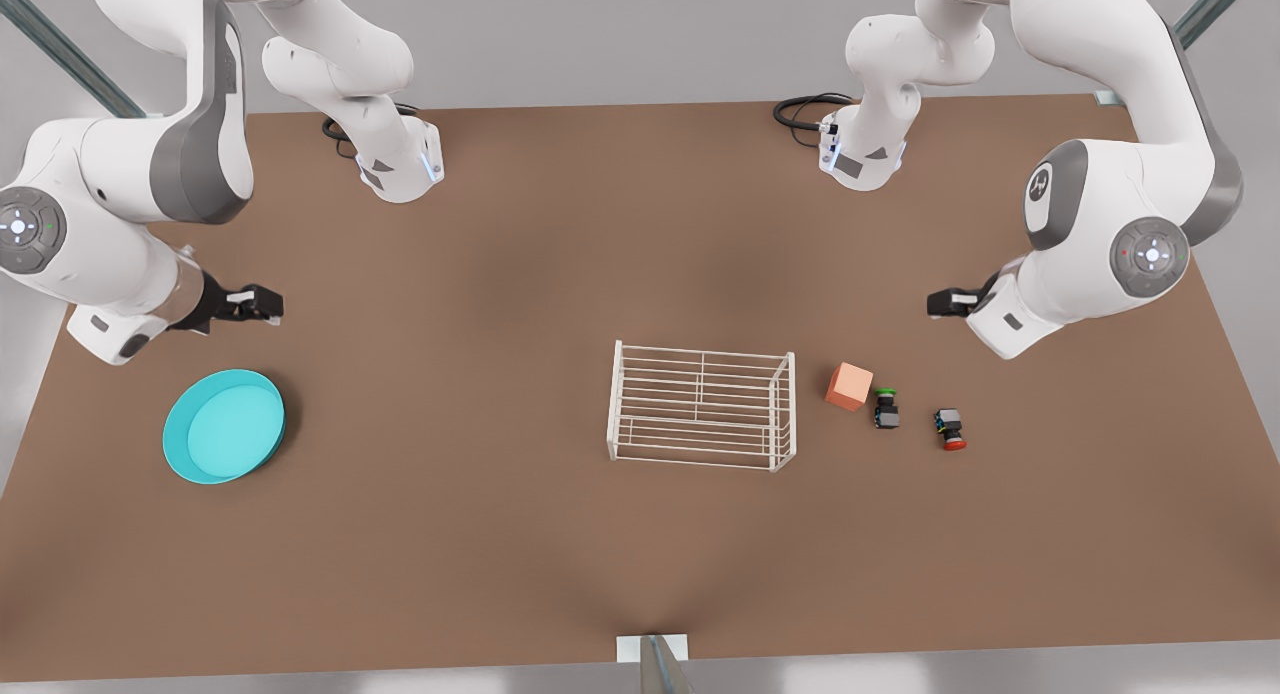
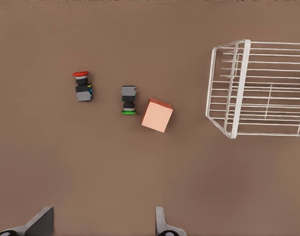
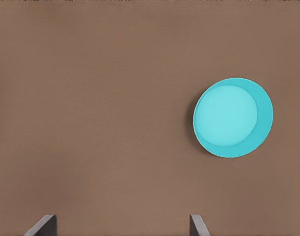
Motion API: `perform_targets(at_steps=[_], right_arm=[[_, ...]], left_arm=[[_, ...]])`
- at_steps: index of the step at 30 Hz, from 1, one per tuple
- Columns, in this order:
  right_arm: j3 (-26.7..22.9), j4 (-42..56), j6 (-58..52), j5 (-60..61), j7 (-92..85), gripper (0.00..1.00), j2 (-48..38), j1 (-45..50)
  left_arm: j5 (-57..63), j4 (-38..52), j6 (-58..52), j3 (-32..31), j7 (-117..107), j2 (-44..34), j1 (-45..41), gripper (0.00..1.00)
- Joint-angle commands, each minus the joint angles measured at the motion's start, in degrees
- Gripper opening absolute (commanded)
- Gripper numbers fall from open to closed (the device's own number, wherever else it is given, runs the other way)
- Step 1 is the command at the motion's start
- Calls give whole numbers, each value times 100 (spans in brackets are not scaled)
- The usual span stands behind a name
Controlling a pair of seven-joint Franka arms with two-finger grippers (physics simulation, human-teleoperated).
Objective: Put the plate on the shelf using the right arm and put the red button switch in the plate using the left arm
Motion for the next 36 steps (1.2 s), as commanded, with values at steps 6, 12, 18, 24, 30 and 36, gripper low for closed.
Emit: perform_targets(at_steps=[6,12,18,24,30,36], right_arm=[[-18,1428,274,813,-3175,100,2450,-1989],[-97,1561,1654,901,-4300,100,3558,-2763],[-300,1482,2541,848,-4810,100,3998,-2965],[-352,1227,2928,936,-4934,100,4218,-3053],[-326,1113,2999,1252,-4907,100,4323,-3062],[-300,1025,3122,1323,-4907,100,4411,-3053]], left_arm=[[-1,11,2760,302,355,1953,528,100],[43,-349,4167,302,681,2683,669,100],[43,-1078,4941,460,681,2754,766,100],[43,-1325,4932,460,690,2868,775,100],[25,-1325,4941,460,672,2885,775,100],[8,-1377,4923,460,655,2938,775,91]])
